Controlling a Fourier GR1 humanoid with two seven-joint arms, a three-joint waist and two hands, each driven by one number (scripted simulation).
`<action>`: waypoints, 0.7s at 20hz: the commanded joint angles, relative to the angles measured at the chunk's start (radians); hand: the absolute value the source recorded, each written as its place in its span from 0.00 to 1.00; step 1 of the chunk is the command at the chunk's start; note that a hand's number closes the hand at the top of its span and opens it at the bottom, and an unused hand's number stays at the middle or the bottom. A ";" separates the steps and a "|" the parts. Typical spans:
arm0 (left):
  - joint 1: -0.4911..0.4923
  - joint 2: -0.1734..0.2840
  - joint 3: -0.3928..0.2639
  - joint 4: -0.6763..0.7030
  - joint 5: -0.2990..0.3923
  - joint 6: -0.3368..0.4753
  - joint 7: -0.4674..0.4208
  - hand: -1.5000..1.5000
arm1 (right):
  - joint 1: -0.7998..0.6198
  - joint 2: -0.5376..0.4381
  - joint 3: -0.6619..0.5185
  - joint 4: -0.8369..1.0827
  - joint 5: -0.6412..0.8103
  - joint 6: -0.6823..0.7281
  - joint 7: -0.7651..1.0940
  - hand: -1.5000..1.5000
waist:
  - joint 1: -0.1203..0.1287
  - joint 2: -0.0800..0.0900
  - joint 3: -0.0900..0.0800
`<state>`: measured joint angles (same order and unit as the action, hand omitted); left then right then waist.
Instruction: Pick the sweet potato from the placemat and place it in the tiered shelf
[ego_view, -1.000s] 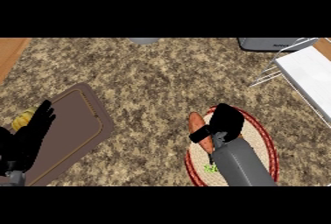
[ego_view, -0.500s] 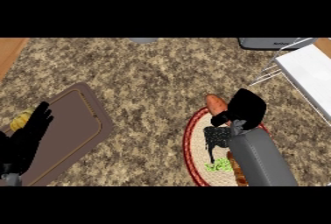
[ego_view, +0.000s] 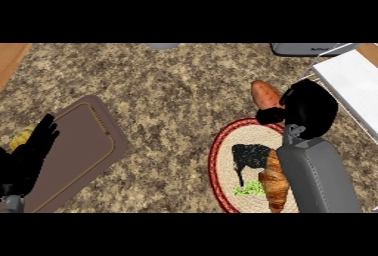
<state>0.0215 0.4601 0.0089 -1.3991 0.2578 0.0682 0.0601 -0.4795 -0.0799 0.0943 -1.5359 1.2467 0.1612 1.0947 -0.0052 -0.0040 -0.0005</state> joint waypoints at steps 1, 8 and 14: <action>-0.018 -0.025 -0.004 0.031 -0.012 -0.002 -0.017 0.50 | -0.040 0.051 -0.009 -0.166 0.051 0.071 0.188 1.00 | -0.009 -0.002 -0.001; -0.007 -0.008 0.018 0.023 -0.007 -0.015 0.006 0.50 | -0.130 0.079 -0.037 -0.409 0.073 0.104 0.280 1.00 | 0.000 -0.003 -0.001; 0.007 -0.034 -0.004 -0.004 -0.034 0.004 0.008 0.50 | -0.236 0.080 -0.010 -0.557 0.192 0.276 0.331 1.00 | -0.001 -0.006 -0.002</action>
<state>0.0205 0.4364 0.0114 -1.3937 0.2344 0.0660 0.0634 -0.6216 -0.0053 0.0593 -2.0269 1.3742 0.2408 1.1822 -0.0086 -0.0098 -0.0015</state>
